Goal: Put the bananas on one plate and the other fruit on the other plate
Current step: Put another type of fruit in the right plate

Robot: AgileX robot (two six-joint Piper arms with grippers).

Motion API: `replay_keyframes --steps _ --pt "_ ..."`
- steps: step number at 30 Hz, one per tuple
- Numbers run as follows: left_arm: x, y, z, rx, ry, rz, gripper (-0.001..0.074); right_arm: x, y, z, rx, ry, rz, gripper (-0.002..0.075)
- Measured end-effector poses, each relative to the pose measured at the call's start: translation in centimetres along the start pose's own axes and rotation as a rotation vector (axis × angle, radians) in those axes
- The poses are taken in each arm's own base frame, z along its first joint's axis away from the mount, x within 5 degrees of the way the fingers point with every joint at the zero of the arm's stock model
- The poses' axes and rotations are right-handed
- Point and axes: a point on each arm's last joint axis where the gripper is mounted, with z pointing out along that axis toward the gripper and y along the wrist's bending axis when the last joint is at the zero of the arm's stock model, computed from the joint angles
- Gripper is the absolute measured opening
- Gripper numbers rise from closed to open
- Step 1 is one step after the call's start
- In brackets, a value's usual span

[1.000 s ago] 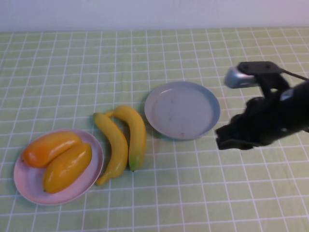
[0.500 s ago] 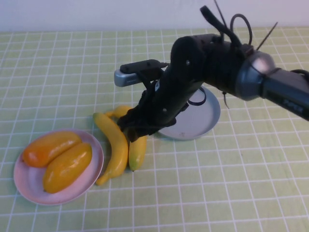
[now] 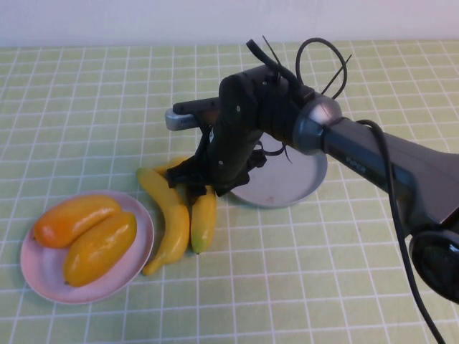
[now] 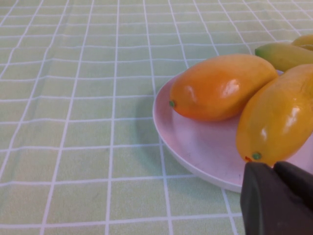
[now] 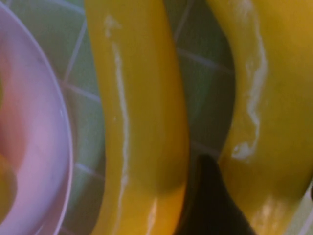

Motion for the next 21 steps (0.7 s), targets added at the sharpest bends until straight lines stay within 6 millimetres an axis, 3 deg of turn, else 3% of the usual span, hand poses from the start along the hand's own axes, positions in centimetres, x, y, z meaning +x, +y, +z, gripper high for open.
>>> replay_keyframes --steps 8,14,17,21 --pt "0.0 0.0 0.0 0.0 0.0 0.0 0.0003 0.3 -0.4 2.1 0.019 0.035 0.002 0.0375" --pt "0.0 0.0 0.0 0.0 0.0 0.0 0.0003 0.0 -0.3 1.8 0.019 0.018 -0.003 0.0325" --pt "0.0 0.0 0.0 0.0 0.0 0.0 0.0003 -0.6 0.0 0.8 0.023 -0.008 -0.017 0.0325" --pt "0.0 0.0 0.0 0.0 0.0 0.0 0.0002 -1.7 0.5 -2.6 0.037 -0.095 -0.047 0.0325"
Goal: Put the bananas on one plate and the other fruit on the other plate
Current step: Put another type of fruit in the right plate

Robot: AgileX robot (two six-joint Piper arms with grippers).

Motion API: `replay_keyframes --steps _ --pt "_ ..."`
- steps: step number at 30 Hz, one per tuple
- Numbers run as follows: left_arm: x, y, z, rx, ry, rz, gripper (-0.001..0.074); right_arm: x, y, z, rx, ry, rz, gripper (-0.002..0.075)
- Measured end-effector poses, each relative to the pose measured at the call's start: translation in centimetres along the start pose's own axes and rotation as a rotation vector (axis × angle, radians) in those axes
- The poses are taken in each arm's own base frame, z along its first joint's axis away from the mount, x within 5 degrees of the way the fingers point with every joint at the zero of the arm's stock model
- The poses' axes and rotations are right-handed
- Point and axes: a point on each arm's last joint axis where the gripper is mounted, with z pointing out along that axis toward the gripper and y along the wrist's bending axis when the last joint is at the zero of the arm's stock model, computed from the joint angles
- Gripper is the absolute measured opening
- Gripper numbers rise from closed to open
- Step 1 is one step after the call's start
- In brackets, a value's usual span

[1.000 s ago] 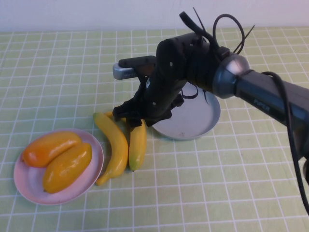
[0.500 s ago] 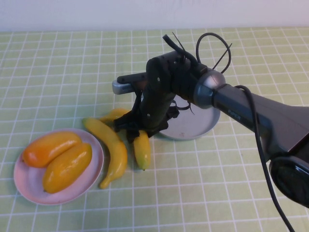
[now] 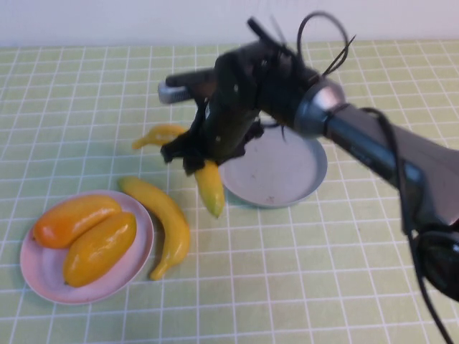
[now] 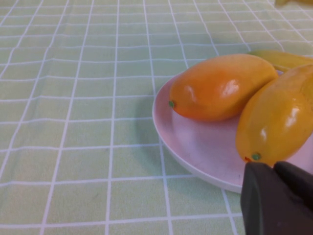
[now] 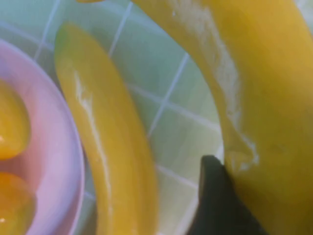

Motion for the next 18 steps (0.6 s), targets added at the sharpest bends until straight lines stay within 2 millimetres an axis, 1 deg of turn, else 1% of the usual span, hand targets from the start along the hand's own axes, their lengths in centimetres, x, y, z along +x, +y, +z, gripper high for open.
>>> replay_keyframes --steps 3,5,7,9,12,15,18 --pt "0.0 0.0 0.0 0.0 0.0 0.0 0.0002 -0.9 -1.6 -2.7 0.053 -0.037 0.0 0.0325" --pt "0.0 0.0 0.0 0.0 0.0 0.0 0.0002 -1.3 -4.0 -3.7 0.111 -0.033 0.024 0.0325" --pt "0.0 0.0 0.0 0.0 0.0 0.0 0.0002 -1.5 -6.9 -3.9 0.16 -0.016 0.066 0.0325" --pt "0.0 0.0 0.0 0.0 0.0 0.0 0.0002 -1.6 -9.6 -3.6 0.199 0.003 0.109 0.0325" --pt "0.0 0.0 0.0 0.0 0.0 0.0 0.0002 -1.6 -12.6 -3.0 0.232 0.022 0.157 0.0325" --pt "0.0 0.0 0.0 0.0 0.0 0.0 0.0002 -1.2 -14.1 -1.7 0.247 0.061 0.182 0.0325" --pt "0.0 0.0 0.0 0.0 0.0 0.0 0.0002 -0.8 -14.6 -0.2 0.238 0.099 0.197 0.0325"
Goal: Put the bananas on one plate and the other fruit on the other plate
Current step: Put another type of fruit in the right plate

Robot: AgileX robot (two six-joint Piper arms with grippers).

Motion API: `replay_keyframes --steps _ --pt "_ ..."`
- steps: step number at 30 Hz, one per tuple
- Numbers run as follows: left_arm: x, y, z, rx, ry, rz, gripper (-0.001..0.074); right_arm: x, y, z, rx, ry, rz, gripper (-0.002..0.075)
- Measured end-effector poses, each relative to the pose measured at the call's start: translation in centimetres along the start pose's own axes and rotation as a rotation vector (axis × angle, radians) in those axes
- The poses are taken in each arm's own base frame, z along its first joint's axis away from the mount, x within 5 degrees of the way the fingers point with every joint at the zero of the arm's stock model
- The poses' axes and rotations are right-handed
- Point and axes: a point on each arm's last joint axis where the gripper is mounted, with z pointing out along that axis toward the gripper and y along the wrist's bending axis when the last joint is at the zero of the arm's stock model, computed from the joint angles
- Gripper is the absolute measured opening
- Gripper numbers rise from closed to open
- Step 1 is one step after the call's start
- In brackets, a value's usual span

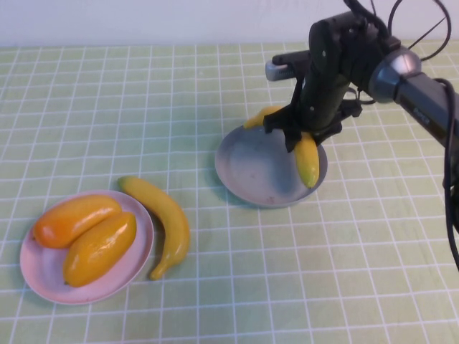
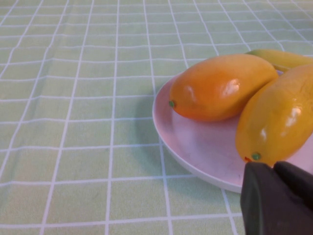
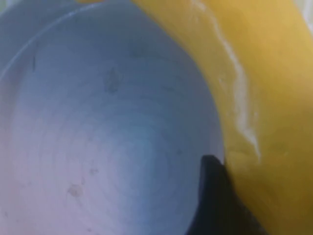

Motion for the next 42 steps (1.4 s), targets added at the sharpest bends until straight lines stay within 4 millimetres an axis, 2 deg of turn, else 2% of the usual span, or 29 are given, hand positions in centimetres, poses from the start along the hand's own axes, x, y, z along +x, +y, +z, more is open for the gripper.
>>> replay_keyframes --steps 3,9,14,17,22,25,27,33,36,42 --pt "0.0 0.0 0.0 0.0 0.0 0.0 0.0002 0.2 0.2 1.1 -0.018 0.028 -0.012 0.0325" --pt "0.0 0.0 0.0 0.0 0.0 0.0 0.0002 0.4 0.5 1.8 -0.055 0.048 -0.069 0.0336" --pt "0.0 0.0 0.0 0.0 0.0 0.0 0.0002 0.3 0.3 1.8 -0.04 0.042 -0.081 0.05" --pt "0.0 0.0 0.0 0.0 0.0 0.0 0.0002 -0.1 0.2 0.7 -0.027 0.009 -0.088 0.055" --pt "0.0 0.0 0.0 0.0 0.0 0.0 0.0002 -1.1 1.0 -3.2 -0.067 -0.09 -0.089 0.055" --pt "0.0 0.0 0.0 0.0 0.0 0.0 0.0002 -0.7 3.6 -5.0 -0.129 -0.119 -0.131 0.0529" --pt "0.0 0.0 0.0 0.0 0.0 0.0 0.0002 0.2 6.4 -5.4 -0.174 -0.117 -0.199 0.0513" --pt "0.0 0.0 0.0 0.0 0.0 0.0 0.0002 3.6 14.3 -4.4 -0.254 -0.085 -0.423 0.0501" --pt "0.0 0.0 0.0 0.0 0.0 0.0 0.0002 4.6 16.4 -3.1 -0.266 -0.073 -0.489 0.0501" --pt "0.0 0.0 0.0 0.0 0.0 0.0 0.0002 5.9 18.1 -0.7 -0.264 -0.023 -0.529 0.05"
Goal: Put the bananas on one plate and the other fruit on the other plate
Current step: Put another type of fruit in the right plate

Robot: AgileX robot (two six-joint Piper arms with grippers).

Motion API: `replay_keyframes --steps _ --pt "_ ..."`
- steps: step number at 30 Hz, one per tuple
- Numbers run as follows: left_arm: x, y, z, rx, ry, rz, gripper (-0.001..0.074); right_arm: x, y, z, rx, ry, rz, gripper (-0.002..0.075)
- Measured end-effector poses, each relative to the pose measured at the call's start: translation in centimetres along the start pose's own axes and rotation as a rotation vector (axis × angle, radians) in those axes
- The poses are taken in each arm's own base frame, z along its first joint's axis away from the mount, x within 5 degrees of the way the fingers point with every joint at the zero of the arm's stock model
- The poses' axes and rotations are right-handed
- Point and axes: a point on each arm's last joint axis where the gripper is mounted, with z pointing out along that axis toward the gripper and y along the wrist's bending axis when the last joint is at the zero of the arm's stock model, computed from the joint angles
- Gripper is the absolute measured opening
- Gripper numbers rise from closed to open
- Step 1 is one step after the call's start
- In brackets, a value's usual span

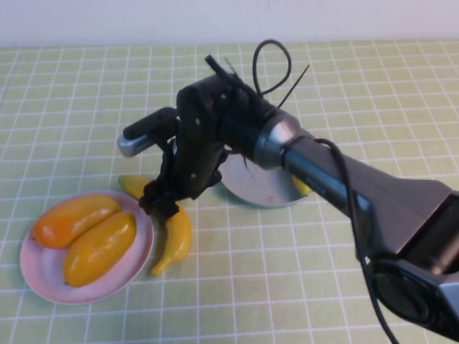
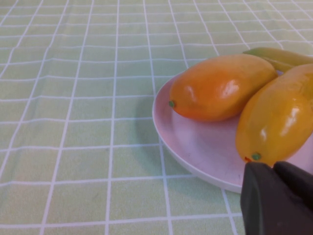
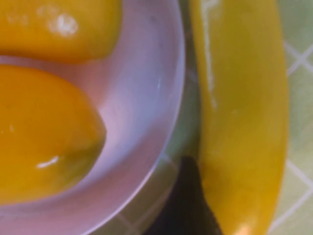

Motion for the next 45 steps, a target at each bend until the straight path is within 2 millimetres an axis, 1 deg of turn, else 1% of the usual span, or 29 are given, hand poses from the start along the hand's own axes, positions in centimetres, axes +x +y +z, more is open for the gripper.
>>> replay_keyframes --steps 8,10,14,16,27,31,33,35,39,42,45 --pt "0.0 0.0 0.0 0.0 0.0 0.0 0.0002 0.3 0.8 1.2 0.0 0.022 -0.017 0.0489" --pt "0.0 0.0 0.0 0.0 0.0 0.0 0.0002 0.3 0.8 1.4 0.001 0.026 -0.019 0.0457" --pt "0.0 0.0 0.0 0.0 0.0 0.0 0.0002 0.3 0.9 1.7 0.0 0.026 -0.021 0.0353" --pt "0.0 0.0 0.0 0.0 0.0 0.0 0.0002 0.4 0.9 1.9 0.0 0.028 -0.02 0.0328" --pt "0.0 0.0 0.0 0.0 0.0 0.0 0.0002 0.3 0.9 1.8 -0.002 0.03 -0.02 0.0315" --pt "0.0 0.0 0.0 0.0 0.0 0.0 0.0002 -0.1 0.9 0.8 0.002 0.017 -0.024 0.0314" --pt "0.0 0.0 0.0 0.0 0.0 0.0 0.0002 -0.6 0.4 -0.3 0.017 -0.014 -0.007 0.0314" --pt "0.0 0.0 0.0 0.0 0.0 0.0 0.0002 -1.0 -0.7 -1.6 0.054 -0.048 0.018 0.0314" --pt "0.0 0.0 0.0 0.0 0.0 0.0 0.0002 -1.5 -4.1 -4.8 0.139 -0.11 0.079 0.0314" --pt "0.0 0.0 0.0 0.0 0.0 0.0 0.0002 -1.3 -6.9 -5.9 0.172 -0.124 0.129 0.0314" --pt "0.0 0.0 0.0 0.0 0.0 0.0 0.0002 -0.9 -9.5 -6.0 0.199 -0.116 0.175 0.0314"
